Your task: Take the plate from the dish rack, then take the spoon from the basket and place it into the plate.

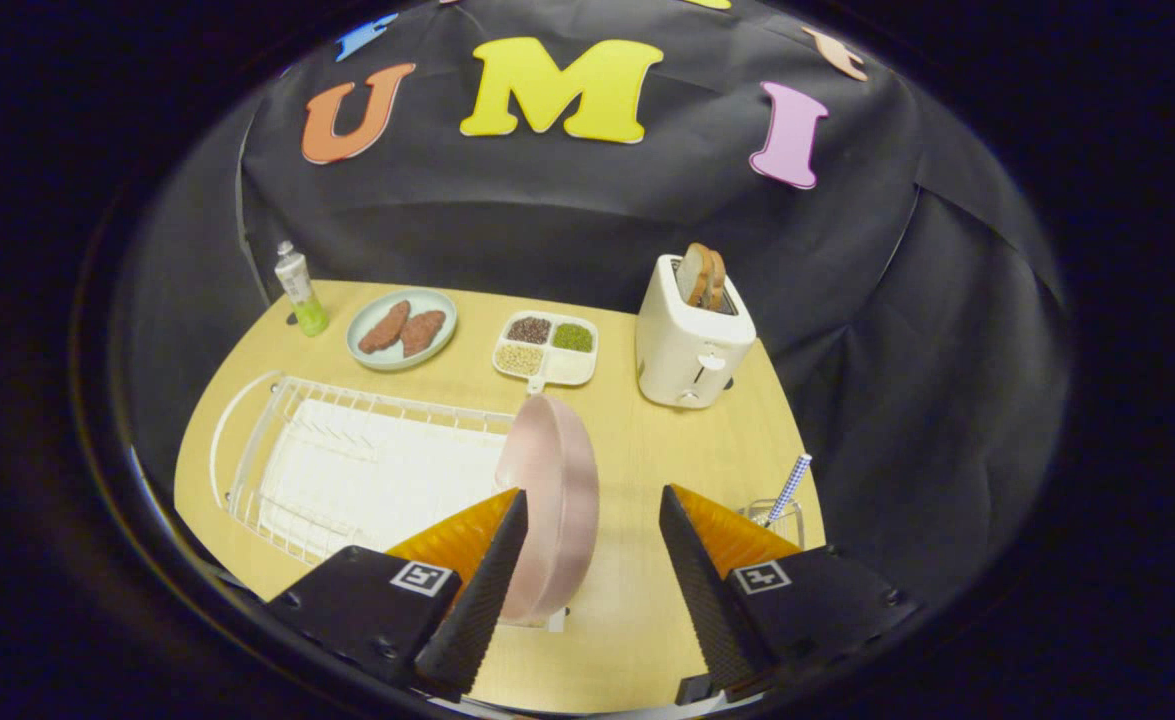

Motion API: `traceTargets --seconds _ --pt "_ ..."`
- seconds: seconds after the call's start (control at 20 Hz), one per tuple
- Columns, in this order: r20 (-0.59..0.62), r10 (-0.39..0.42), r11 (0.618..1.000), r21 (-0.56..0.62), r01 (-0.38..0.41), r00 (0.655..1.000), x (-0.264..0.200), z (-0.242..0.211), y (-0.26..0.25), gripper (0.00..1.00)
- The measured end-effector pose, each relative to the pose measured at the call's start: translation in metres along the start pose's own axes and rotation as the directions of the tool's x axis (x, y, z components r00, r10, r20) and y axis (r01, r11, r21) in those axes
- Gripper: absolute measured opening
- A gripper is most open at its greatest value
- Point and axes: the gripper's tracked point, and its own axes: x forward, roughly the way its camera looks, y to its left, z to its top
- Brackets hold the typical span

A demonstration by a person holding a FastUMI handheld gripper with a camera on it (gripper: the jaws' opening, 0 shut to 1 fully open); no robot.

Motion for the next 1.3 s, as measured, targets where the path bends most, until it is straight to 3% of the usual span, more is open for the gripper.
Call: traceTargets --seconds 0.15,0.3,0.55,0.85,1.0,1.3 --pt "-0.149 -0.085 0.996 -0.013 0.084 0.985 0.002 -0.005 0.002 0.73" --pt "-0.176 -0.143 0.989 -0.062 0.134 0.974 0.007 0.006 0.012 0.63" --pt "-0.229 -0.236 0.971 -0.097 0.219 0.944 0.013 0.008 0.009 0.29" --pt "-0.252 -0.271 0.958 -0.164 0.235 0.929 0.009 0.003 0.013 0.22" --pt "-0.236 -0.320 0.944 -0.160 0.288 0.918 -0.002 0.005 0.021 0.13" --pt "-0.125 -0.437 0.896 -0.143 0.420 0.891 -0.023 0.013 0.021 0.12"
